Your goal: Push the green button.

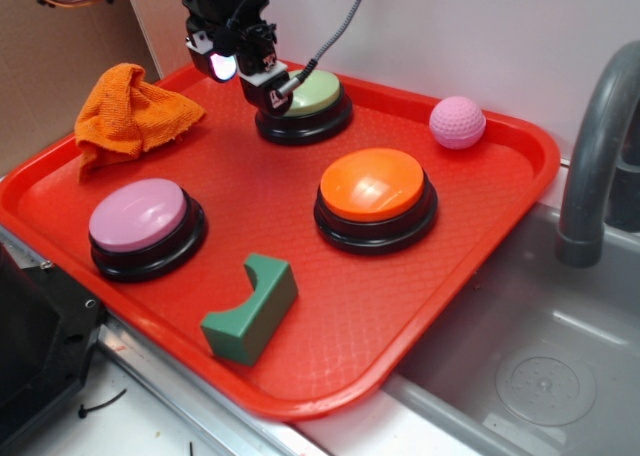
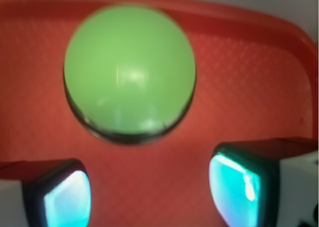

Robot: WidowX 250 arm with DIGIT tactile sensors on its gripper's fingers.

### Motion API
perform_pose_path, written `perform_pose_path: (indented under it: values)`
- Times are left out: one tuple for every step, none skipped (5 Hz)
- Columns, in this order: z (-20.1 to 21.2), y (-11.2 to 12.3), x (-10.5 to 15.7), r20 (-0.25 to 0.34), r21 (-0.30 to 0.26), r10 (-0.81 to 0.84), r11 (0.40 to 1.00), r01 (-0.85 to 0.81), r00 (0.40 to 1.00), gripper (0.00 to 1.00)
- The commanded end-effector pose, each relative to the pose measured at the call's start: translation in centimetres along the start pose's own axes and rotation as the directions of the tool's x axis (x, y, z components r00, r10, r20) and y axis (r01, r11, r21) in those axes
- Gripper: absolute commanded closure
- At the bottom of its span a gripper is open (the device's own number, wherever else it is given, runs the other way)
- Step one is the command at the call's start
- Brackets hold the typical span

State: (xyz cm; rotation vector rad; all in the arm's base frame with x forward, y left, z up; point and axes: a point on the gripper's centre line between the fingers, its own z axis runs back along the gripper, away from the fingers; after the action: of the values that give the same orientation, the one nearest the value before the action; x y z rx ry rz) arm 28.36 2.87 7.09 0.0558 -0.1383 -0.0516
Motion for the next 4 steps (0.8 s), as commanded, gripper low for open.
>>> perform_pose_path:
  values:
    - [0.7, 0.2, 2.5, 0.080, -0.027, 0.020, 0.999, -0.018, 0.997, 0.00]
    - [-0.7, 0.5, 2.9, 0.063, -0.028, 0.020, 0.999, -0.019, 0.998, 0.00]
    - [-1.5, 0.6, 3.0, 0.065, -0.029, 0.006, 1.000, -0.004, 0.998, 0.00]
    - [-1.7, 0.7, 2.9, 0.066, -0.017, -0.010, 1.000, 0.011, 0.998, 0.00]
